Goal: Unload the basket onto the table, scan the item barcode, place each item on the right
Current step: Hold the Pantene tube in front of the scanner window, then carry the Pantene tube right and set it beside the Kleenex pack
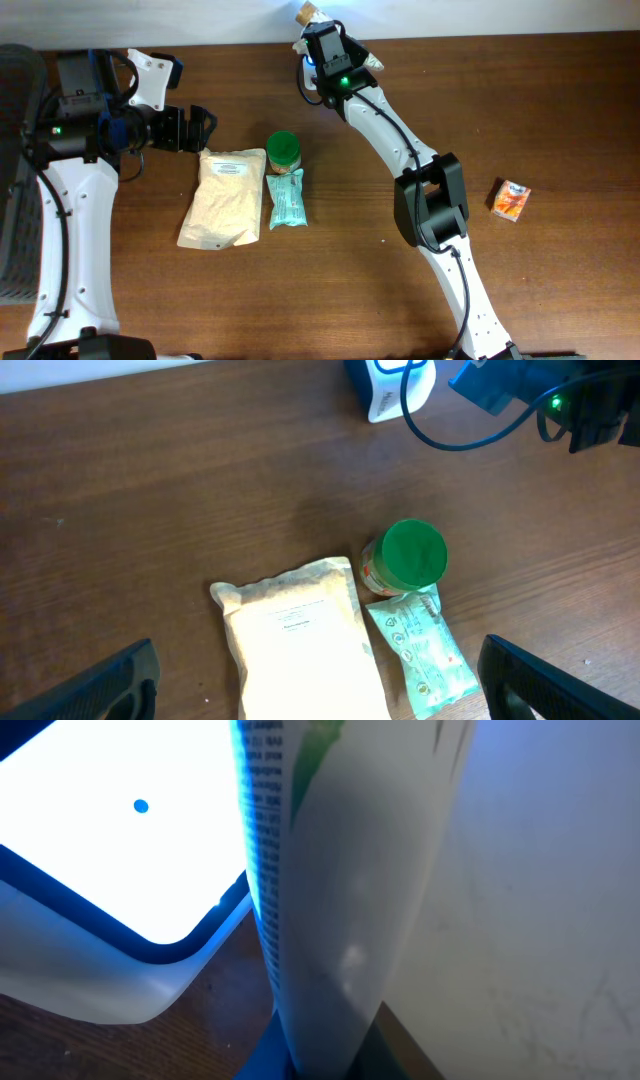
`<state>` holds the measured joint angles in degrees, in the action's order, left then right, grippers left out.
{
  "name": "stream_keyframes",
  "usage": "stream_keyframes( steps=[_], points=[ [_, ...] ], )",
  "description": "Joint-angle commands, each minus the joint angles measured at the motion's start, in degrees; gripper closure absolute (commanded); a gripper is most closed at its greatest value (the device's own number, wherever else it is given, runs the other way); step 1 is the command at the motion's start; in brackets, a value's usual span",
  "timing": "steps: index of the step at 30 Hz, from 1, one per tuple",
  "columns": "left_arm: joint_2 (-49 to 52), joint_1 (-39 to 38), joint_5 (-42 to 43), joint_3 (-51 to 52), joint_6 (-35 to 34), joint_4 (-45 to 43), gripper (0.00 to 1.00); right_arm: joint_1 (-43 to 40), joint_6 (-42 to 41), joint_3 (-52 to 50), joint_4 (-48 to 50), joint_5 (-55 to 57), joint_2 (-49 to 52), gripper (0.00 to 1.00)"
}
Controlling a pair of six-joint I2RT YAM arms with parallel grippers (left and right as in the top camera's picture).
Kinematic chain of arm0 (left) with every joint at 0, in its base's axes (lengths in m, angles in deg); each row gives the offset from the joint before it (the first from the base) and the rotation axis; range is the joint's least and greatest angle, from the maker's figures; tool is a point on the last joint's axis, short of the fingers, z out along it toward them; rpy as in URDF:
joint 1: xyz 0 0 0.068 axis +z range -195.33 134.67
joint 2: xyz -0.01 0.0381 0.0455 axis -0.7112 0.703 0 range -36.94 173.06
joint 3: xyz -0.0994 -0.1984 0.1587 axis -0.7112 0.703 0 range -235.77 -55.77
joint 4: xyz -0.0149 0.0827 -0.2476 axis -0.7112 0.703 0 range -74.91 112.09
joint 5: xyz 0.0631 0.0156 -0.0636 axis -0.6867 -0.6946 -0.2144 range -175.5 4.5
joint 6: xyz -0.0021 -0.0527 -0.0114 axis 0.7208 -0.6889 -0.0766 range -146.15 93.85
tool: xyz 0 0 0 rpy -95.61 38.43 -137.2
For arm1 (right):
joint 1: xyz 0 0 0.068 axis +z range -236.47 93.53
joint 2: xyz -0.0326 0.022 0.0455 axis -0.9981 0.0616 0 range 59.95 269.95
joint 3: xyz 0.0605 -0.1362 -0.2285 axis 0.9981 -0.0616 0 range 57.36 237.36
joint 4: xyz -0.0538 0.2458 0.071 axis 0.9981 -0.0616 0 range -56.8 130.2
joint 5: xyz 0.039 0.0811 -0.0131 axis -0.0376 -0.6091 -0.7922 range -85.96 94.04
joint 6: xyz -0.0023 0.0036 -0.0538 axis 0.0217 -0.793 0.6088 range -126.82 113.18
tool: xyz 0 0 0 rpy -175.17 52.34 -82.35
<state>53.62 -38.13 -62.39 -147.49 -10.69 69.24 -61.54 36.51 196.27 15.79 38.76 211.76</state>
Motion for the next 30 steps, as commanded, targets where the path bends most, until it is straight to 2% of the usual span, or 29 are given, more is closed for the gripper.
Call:
stream_keyframes(
  steps=[1, 11, 13, 16, 22, 26, 30],
  points=[
    [0.4, 0.4, 0.0, -0.3, 0.9, 0.0, 0.01, 0.3, 0.0, 1.6, 0.9, 3.6, -0.3, 0.96],
    [0.4, 0.4, 0.0, -0.3, 0.9, 0.0, 0.01, 1.4, 0.8, 1.6, -1.2, 4.9, -1.7, 0.96],
    [0.4, 0.4, 0.0, -0.3, 0.9, 0.0, 0.01, 1.9, -1.4, 1.6, -1.8, 4.1, -3.7, 0.96],
    [0.4, 0.4, 0.0, -0.3, 0.9, 0.0, 0.01, 2.4, -7.5, 1.6, -3.4, 1.4, -7.6, 0.96],
    [0.4, 0.4, 0.0, -0.3, 0.9, 0.0, 0.01, 2.4, -23.7, 1.6, -16.5, -13.9, -20.1, 0.96],
    [0.4, 0.4, 0.0, -0.3, 0.9, 0.0, 0.01, 1.8, -36.1, 1.6, -28.9, -23.4, -29.7, 0.96],
    [0.4, 0.4, 0.0, -0.3, 0.9, 0.0, 0.01, -0.1, -49.1, 1.6, -44.5, -24.7, -36.2, 0.96]
  ],
)
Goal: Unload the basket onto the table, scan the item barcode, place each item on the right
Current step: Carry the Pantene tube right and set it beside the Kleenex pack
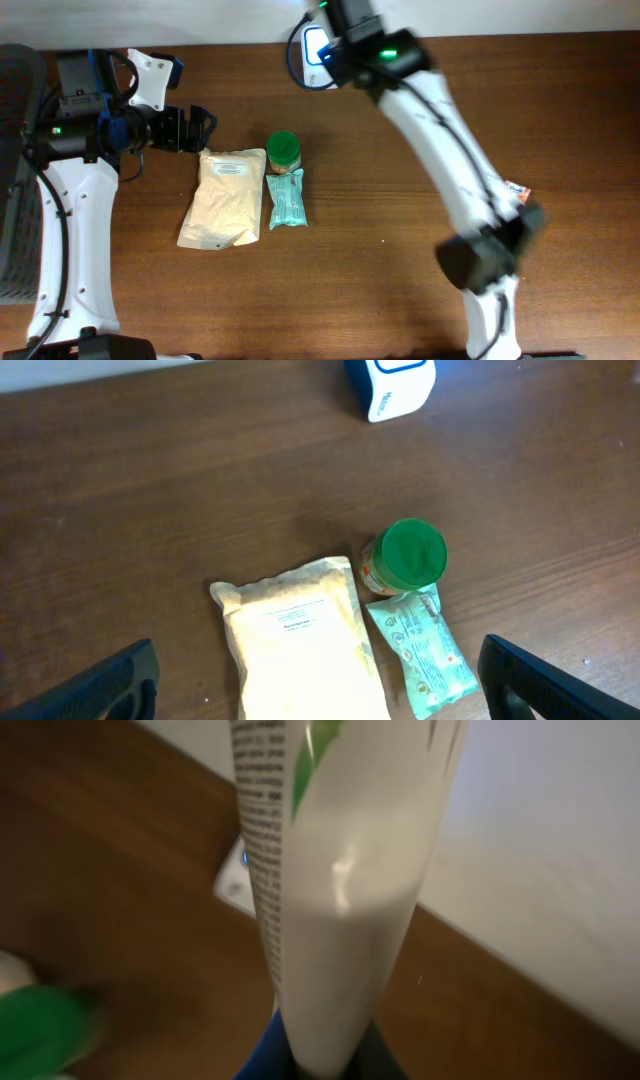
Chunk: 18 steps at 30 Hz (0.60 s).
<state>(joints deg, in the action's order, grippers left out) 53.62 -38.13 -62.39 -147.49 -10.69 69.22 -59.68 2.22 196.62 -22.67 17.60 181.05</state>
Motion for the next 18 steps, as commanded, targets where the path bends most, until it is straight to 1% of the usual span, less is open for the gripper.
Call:
stream_keyframes(
  steps=[1, 4, 6, 8, 12, 15, 18],
  points=[
    [0.4, 0.4, 0.0, -0.3, 0.9, 0.0, 0.01, -2.7, -16.9, 1.2, -9.6, -3.6, -6.3, 0.96],
    [0.4, 0.4, 0.0, -0.3, 0.9, 0.0, 0.01, -5.9, -20.1, 1.2, -20.7, -3.5, -6.7, 0.96],
    [0.4, 0.4, 0.0, -0.3, 0.9, 0.0, 0.01, -9.3, -20.7, 0.6, -27.9, -3.5, -5.4, 0.96],
    [0.4, 0.4, 0.0, -0.3, 0.9, 0.0, 0.01, -12.4, -20.8, -1.3, -31.3, -3.5, -4.2, 0.96],
    [0.4, 0.4, 0.0, -0.3, 0.9, 0.0, 0.01, -17.6, -22.3, -10.4, -30.1, -3.5, -2.5, 0.96],
    [0.4, 0.4, 0.0, -0.3, 0.9, 0.0, 0.01, -21.3, -26.0, -20.8, -25.7, -3.5, -2.4, 0.96],
    [0.4, 0.4, 0.0, -0.3, 0.9, 0.0, 0.01, -24.5, -27.1, -30.4, -19.8, -3.5, -2.4, 0.96]
  ],
)
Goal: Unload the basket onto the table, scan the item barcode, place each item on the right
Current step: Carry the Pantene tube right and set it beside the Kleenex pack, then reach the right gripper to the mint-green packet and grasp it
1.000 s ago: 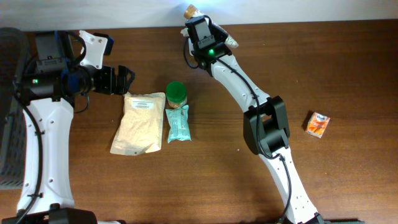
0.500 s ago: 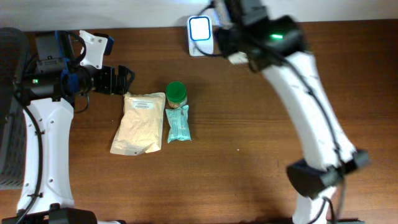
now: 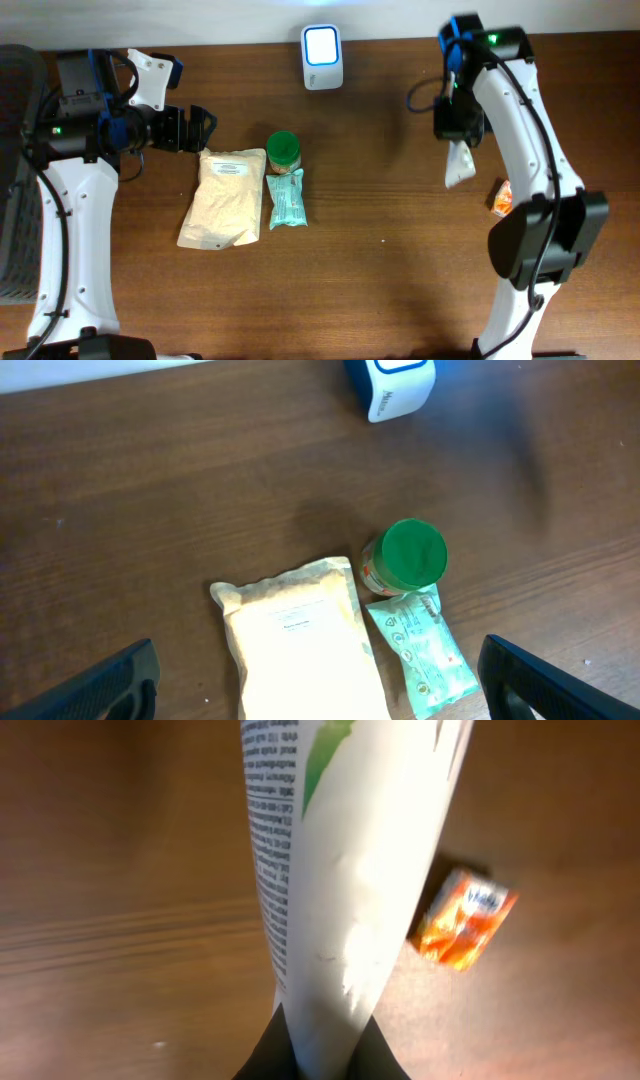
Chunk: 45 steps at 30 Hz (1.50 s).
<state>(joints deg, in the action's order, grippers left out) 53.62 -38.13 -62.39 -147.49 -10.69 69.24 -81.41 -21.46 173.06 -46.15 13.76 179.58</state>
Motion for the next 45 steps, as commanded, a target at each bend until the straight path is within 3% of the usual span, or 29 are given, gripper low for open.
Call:
stream_keyframes(
  steps=[1, 12, 14, 17, 19, 22, 26, 32, 35, 36, 41, 42, 45],
  points=[
    [0.4, 0.4, 0.0, -0.3, 0.9, 0.0, 0.01, -3.7, -3.9, -9.0, 5.1, 0.3, -1.0, 0.96],
    [0.4, 0.4, 0.0, -0.3, 0.9, 0.0, 0.01, -9.6, -3.9, -19.1, 10.1, 0.3, -1.0, 0.95],
    [0.4, 0.4, 0.0, -0.3, 0.9, 0.0, 0.01, -9.6, -3.9, -19.7, 10.6, 0.3, -1.0, 0.76],
    [0.4, 0.4, 0.0, -0.3, 0.9, 0.0, 0.01, -9.6, -3.9, -19.6, 10.5, -0.6, -1.0, 0.59],
    [0.4, 0.4, 0.0, -0.3, 0.9, 0.0, 0.01, -9.6, -3.9, -18.8, 10.1, -2.8, -1.0, 0.41],
    [0.4, 0.4, 0.0, -0.3, 0.9, 0.0, 0.01, -9.3, -3.8, -15.8, 8.7, -7.4, -1.0, 0.41],
    [0.4, 0.4, 0.0, -0.3, 0.9, 0.0, 0.01, -4.8, 1.0, -9.2, 7.6, -22.1, -1.3, 0.43],
    [0.4, 0.4, 0.0, -0.3, 0.9, -0.1, 0.01, 7.8, 0.0, -7.4, 16.6, -29.4, -1.0, 0.38],
    [0.4, 0.4, 0.0, -0.3, 0.9, 0.0, 0.01, 13.6, -5.0, -10.3, 21.9, -29.9, -1.0, 0.06],
    [0.4, 0.4, 0.0, -0.3, 0.9, 0.0, 0.01, 15.2, -5.9, -11.2, 23.3, -29.9, -1.0, 0.01],
    [0.4, 0.4, 0.0, -0.3, 0.9, 0.0, 0.01, 23.2, -8.9, -17.6, 33.6, -30.1, -0.9, 0.02],
    [0.4, 0.4, 0.0, -0.3, 0.9, 0.0, 0.01, 24.4, -9.2, -19.0, 35.9, -30.1, -0.9, 0.06],
    [0.4, 0.4, 0.0, -0.3, 0.9, 0.0, 0.01, 27.7, -13.2, -24.6, 45.0, -30.1, -0.9, 0.31]
  ],
)
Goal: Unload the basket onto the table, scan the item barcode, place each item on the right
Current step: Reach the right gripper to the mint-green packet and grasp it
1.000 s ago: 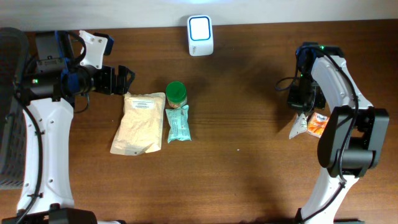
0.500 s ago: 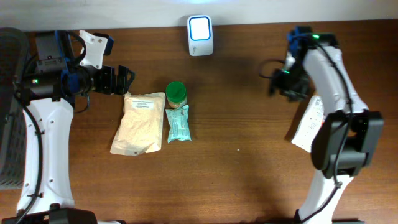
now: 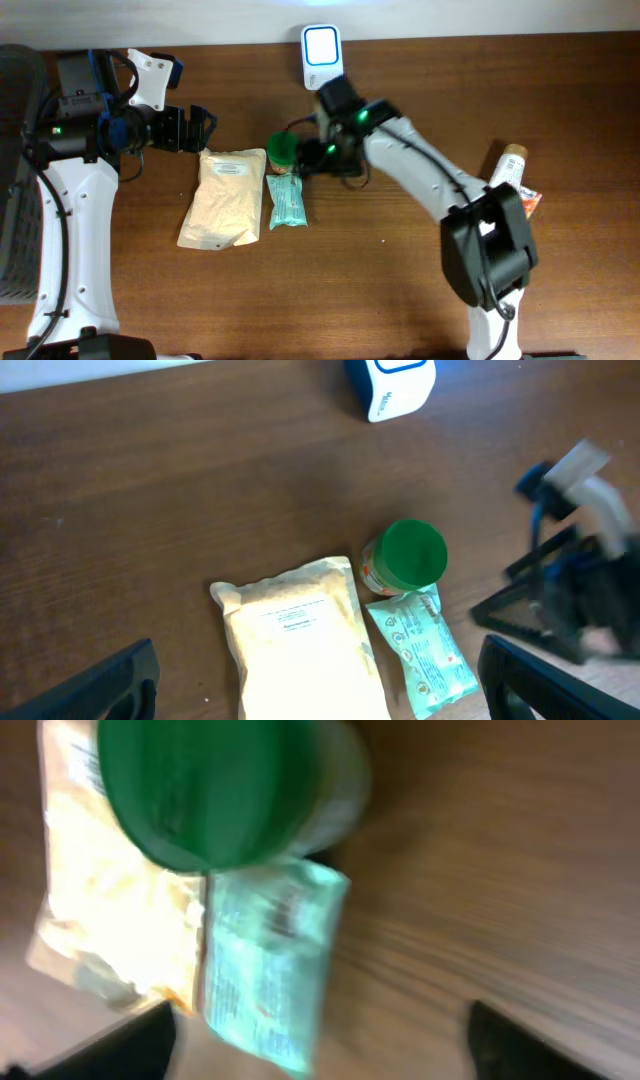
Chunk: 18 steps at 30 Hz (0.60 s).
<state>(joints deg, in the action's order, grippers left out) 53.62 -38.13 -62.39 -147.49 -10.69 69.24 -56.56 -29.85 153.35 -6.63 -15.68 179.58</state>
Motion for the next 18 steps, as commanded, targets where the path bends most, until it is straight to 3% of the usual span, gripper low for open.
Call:
stream_keyframes(
  steps=[1, 4, 11, 18],
  points=[
    [0.4, 0.4, 0.0, -0.3, 0.9, 0.0, 0.01, 3.6, -6.3, -6.9, 8.3, -0.6, -0.9, 0.38],
    [0.4, 0.4, 0.0, -0.3, 0.9, 0.0, 0.01, 4.9, -9.0, -11.3, 13.3, -0.7, -0.9, 0.50],
    [0.4, 0.4, 0.0, -0.3, 0.9, 0.0, 0.01, 6.4, -9.5, -13.9, 14.8, -0.8, -0.6, 0.59],
    [0.4, 0.4, 0.0, -0.3, 0.9, 0.0, 0.01, 7.5, -13.7, -15.7, 15.6, -0.9, 2.4, 0.78]
  ],
)
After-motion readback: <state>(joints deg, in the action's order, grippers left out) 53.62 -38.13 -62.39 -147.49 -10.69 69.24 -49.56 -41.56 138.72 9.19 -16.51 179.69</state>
